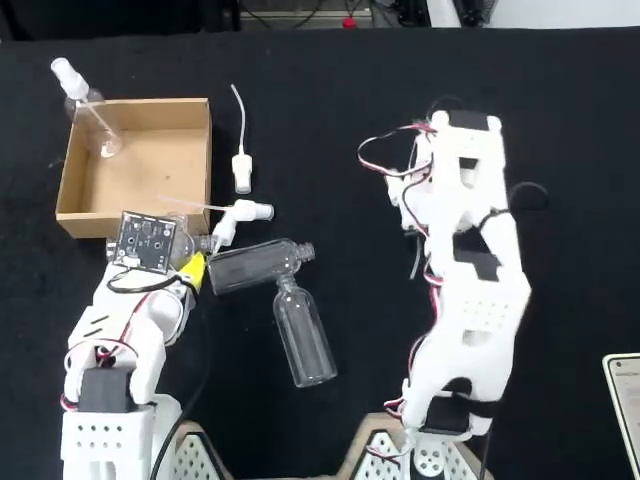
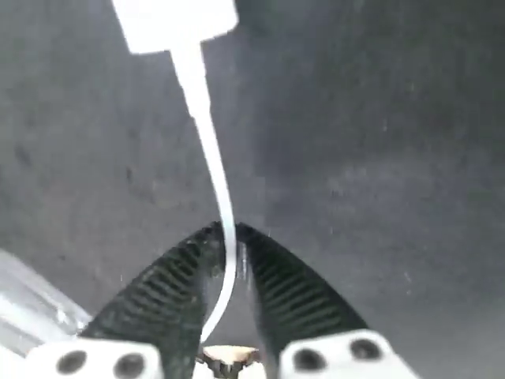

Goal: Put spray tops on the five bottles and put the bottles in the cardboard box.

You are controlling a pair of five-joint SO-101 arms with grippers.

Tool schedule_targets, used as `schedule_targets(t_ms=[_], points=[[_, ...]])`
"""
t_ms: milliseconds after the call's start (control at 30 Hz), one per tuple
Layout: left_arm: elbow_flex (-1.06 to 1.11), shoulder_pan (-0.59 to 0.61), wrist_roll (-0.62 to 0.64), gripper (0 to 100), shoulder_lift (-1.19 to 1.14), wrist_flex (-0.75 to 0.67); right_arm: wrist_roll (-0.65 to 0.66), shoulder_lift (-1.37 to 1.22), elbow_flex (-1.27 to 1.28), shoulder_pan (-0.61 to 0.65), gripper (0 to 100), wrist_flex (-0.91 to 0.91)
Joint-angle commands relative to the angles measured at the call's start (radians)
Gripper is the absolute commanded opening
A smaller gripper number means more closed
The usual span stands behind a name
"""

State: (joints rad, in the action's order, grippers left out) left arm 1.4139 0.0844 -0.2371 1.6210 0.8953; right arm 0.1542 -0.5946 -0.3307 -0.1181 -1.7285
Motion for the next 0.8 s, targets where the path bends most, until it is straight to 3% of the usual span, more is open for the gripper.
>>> schedule_targets(t_ms=[0, 200, 300, 433, 667, 767], points=[[-0.008, -0.015, 0.005, 9, 0.012, -0.031, 0.048, 0.196, 0.051, 0.002, 11.0, -0.009], [-0.008, -0.015, 0.005, 9, 0.012, -0.032, 0.06, 0.358, 0.076, 0.044, 13.9, 0.051], [-0.007, -0.015, 0.005, 9, 0.012, -0.032, -0.012, 0.349, 0.081, 0.074, 13.9, 0.138], [-0.005, -0.015, 0.005, 9, 0.012, -0.032, -0.115, 0.191, 0.051, 0.137, 14.4, 0.325], [-0.002, -0.015, 0.005, 9, 0.012, -0.035, -0.115, -0.004, -0.117, 0.181, 28.1, 0.322], [-0.002, -0.015, 0.005, 9, 0.012, -0.034, -0.115, -0.091, -0.211, 0.176, 26.0, 0.322]])
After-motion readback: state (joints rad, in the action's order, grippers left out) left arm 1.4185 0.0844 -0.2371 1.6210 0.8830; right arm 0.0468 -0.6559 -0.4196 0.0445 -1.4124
